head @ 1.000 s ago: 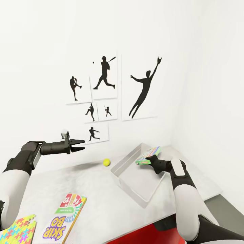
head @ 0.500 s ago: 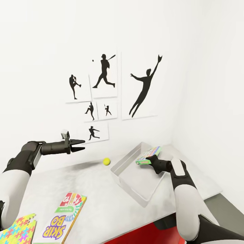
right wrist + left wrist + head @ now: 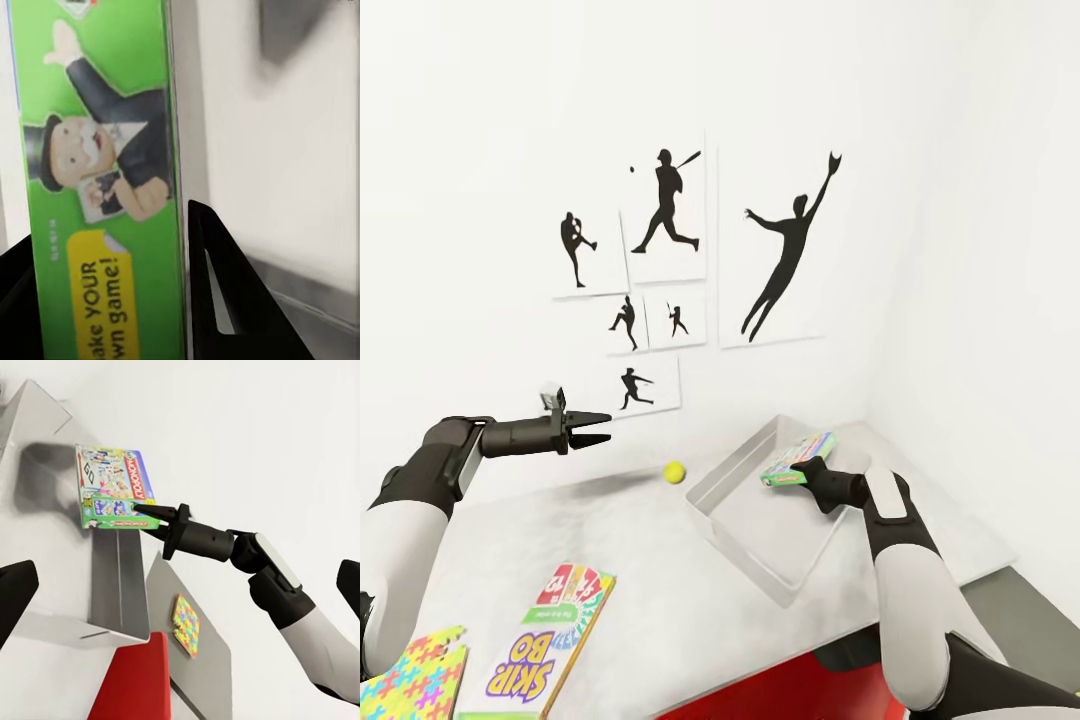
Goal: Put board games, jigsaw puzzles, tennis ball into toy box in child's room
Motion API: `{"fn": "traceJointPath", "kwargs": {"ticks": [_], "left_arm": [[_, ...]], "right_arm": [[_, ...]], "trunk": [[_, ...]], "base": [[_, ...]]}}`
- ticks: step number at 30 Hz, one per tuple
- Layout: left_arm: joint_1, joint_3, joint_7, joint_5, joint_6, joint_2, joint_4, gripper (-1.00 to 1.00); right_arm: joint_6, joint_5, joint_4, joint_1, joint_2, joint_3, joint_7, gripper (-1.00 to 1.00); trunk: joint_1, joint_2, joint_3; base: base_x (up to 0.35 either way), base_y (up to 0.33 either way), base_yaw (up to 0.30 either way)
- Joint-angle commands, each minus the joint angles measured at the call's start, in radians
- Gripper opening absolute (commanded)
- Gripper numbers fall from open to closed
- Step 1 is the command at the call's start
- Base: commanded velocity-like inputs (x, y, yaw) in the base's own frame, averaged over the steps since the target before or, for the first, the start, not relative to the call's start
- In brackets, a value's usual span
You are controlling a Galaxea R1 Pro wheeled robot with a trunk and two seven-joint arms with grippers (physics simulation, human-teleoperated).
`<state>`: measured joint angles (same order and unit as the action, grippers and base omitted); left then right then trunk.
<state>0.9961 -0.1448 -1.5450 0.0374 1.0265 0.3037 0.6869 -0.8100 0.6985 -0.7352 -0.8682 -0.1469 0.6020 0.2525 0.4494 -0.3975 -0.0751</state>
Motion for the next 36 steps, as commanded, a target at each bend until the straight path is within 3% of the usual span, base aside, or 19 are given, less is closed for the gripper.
{"fn": "traceJointPath", "kwargs": {"ticks": [1,36], "left_arm": [[0.001,-0.001,-0.005,0.004,0.01,0.0,0.0,1.0],[0.001,0.001,-0.004,0.004,0.01,0.002,0.0,1.0]], "right_arm": [[-0.003,0.012,-0.002,-0.001,-0.001,0.005,0.01,-1.0],[-0.001,0.01,0.0,-0.034,0.003,0.004,0.005,-1.0]], "trunk": [[0.001,-0.003,-0.004],[0.001,-0.003,-0.06]], "base": [[0.0,0.0,0.0],[0.0,0.0,0.0]]}}
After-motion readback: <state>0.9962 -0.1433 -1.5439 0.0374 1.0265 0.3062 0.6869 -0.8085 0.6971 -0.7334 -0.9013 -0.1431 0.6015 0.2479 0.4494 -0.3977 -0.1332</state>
